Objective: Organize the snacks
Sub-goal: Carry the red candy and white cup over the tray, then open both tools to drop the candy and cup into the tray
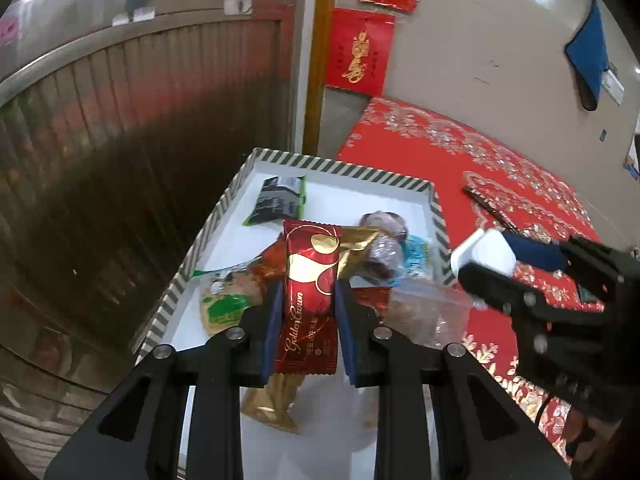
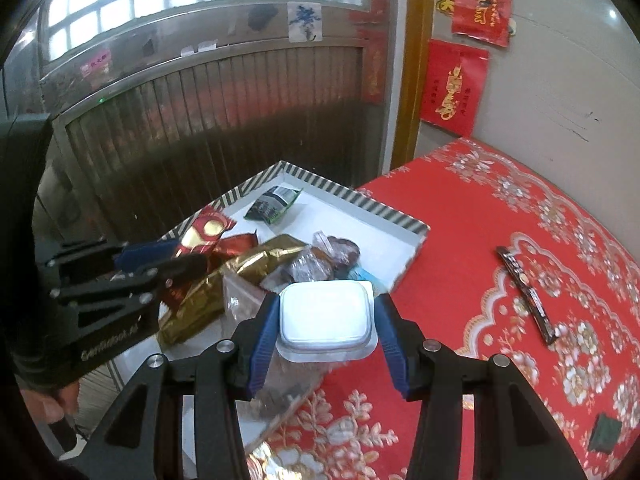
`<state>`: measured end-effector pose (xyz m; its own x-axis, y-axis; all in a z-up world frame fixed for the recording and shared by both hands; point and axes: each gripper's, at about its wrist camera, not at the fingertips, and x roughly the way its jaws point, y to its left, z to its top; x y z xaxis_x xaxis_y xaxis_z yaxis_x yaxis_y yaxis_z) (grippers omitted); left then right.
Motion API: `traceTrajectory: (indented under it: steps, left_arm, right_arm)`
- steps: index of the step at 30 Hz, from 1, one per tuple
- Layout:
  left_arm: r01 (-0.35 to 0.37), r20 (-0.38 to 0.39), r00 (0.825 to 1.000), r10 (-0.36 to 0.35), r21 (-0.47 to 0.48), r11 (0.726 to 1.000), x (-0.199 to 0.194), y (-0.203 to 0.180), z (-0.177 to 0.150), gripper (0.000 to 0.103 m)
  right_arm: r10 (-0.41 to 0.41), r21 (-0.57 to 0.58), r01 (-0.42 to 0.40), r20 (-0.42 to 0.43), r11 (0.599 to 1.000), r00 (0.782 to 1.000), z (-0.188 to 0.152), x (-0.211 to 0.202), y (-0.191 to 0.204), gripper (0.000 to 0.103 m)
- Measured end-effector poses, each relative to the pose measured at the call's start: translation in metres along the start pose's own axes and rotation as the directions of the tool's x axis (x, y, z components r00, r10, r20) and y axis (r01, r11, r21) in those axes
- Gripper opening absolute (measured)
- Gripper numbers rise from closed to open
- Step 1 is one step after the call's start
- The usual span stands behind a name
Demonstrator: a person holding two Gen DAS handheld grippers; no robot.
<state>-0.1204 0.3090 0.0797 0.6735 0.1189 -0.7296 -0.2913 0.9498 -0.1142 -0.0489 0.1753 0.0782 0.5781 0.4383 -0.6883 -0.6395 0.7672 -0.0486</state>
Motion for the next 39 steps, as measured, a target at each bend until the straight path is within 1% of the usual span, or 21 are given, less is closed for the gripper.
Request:
traceTrajectory:
  steps: [7,9,15,19,21,23,26,27,28,29,30,31,32,34,37,39]
  left_arm:
    - [-0.010,-0.023,1.000,0.009,-0.017,1.000,0.009,0.012,-0.004,0.024]
    - [-0.013,-0.029,1.000,0.012,-0.020,1.000,0.012,0.014,-0.004,0.023]
    - [-0.018,-0.039,0.999,0.017,-0.028,0.999,0.021,0.018,-0.004,0.024]
    - [-0.020,-0.041,0.999,0.019,-0.028,0.999,0.025,0.018,-0.004,0.024]
    - [-0.026,-0.038,0.999,0.025,-0.026,0.999,0.025,0.017,-0.003,0.024]
    - [-0.039,-0.034,0.999,0.038,-0.023,0.999,0.025,0.016,-0.003,0.024]
    - [-0.058,-0.029,0.998,0.057,-0.025,0.998,0.026,0.016,-0.003,0.024]
    - [-0.065,-0.029,0.997,0.064,-0.024,0.998,0.026,0.015,-0.003,0.030]
    - [-0.072,-0.031,0.997,0.071,-0.027,0.997,0.026,0.016,-0.003,0.038]
    - [-0.078,-0.032,0.997,0.076,-0.036,0.996,0.026,0.017,-0.003,0.042]
    - [-0.075,-0.028,0.997,0.074,-0.042,0.996,0.026,0.018,-0.003,0.049]
    - [-0.077,-0.022,0.997,0.076,-0.045,0.996,0.025,0.019,-0.003,0.054]
    - [-0.082,-0.014,0.997,0.082,-0.046,0.996,0.023,0.019,-0.002,0.055]
    - [-0.090,-0.002,0.996,0.090,-0.042,0.995,0.021,0.017,-0.001,0.058]
    - [-0.099,0.013,0.995,0.100,-0.032,0.995,0.017,0.014,0.001,0.063]
    - [-0.105,0.025,0.994,0.105,-0.024,0.994,0.014,0.011,0.002,0.063]
  right_arm:
    - [0.008,-0.003,-0.009,-0.030,1.000,1.000,0.022,0.030,0.004,0.049]
    - [0.020,0.004,-0.020,-0.053,1.000,0.998,0.026,0.044,0.005,0.049]
    - [0.054,0.008,-0.054,-0.106,0.999,0.993,0.020,0.071,0.014,0.049]
    - [0.059,-0.013,-0.061,-0.118,0.998,0.991,0.015,0.077,0.023,0.049]
    - [0.075,-0.006,-0.076,-0.119,0.997,0.990,0.014,0.077,0.022,0.049]
    - [0.078,-0.008,-0.079,-0.105,0.997,0.991,0.014,0.074,0.022,0.050]
    - [0.082,-0.009,-0.083,-0.099,0.996,0.992,0.014,0.069,0.022,0.056]
    - [0.074,-0.009,-0.075,-0.091,0.997,0.993,0.014,0.066,0.022,0.059]
    - [0.071,-0.007,-0.071,-0.085,0.997,0.994,0.014,0.064,0.021,0.061]
    - [0.069,-0.001,-0.069,-0.075,0.998,0.995,0.014,0.060,0.021,0.061]
    - [0.067,0.002,-0.067,-0.069,0.998,0.995,0.014,0.057,0.020,0.061]
    - [0.067,0.006,-0.067,-0.060,0.998,0.996,0.014,0.053,0.019,0.062]
    - [0.069,0.009,-0.069,-0.053,0.998,0.996,0.014,0.050,0.018,0.062]
    - [0.074,0.014,-0.073,-0.030,0.997,0.997,0.014,0.041,0.016,0.069]
    - [0.070,0.011,-0.070,-0.008,0.997,0.998,0.015,0.031,0.016,0.069]
    - [0.070,0.014,-0.070,0.007,0.997,0.998,0.015,0.023,0.015,0.070]
